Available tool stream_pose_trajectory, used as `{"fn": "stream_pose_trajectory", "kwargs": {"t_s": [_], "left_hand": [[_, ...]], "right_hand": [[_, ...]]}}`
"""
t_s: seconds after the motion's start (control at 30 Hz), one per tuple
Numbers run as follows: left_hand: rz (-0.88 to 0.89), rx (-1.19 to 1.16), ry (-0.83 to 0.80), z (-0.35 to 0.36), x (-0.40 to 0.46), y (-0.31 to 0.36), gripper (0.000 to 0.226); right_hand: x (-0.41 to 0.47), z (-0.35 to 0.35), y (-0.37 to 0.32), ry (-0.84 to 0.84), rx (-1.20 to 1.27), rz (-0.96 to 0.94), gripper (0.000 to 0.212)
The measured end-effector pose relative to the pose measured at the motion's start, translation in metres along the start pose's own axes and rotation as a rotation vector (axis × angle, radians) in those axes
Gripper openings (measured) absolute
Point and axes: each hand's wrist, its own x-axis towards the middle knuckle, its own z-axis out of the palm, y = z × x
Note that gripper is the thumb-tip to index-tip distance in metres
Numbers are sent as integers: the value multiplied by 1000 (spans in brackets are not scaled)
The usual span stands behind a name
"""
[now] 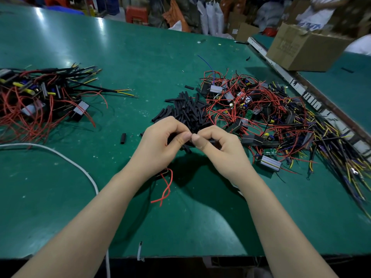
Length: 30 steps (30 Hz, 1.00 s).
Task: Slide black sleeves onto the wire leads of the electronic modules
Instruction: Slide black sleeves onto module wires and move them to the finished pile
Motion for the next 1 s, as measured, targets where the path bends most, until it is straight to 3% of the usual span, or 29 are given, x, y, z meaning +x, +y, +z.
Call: {"fn": "stream_pose_trajectory", "kwargs": {"t_s": [0.13, 0.27, 0.4, 0.5, 0.6, 0.7, 1.0], "left_hand": [[70, 28, 36, 3, -2, 4, 9], [87, 42, 56, 5, -2, 4, 9], [33, 54, 76, 4, 0, 3, 11], [-27, 34, 94, 4, 1, 1, 14], [-92, 2, 106, 4, 1, 0, 10], [-137, -20, 108, 4, 2, -1, 8], [-186, -89, 78, 3, 2, 3, 10]], "right_hand": [[2, -1, -7, -60, 309, 209, 20], [2, 1, -8, -52, 391, 272, 24], [0, 3, -6, 16, 182, 159, 16], [0, 2, -4, 204, 88, 11, 9], [-1, -3, 0, 377, -208, -317, 9], [-3, 2, 5, 363, -439, -550, 11], [-3, 8, 7, 387, -575, -513, 13]]}}
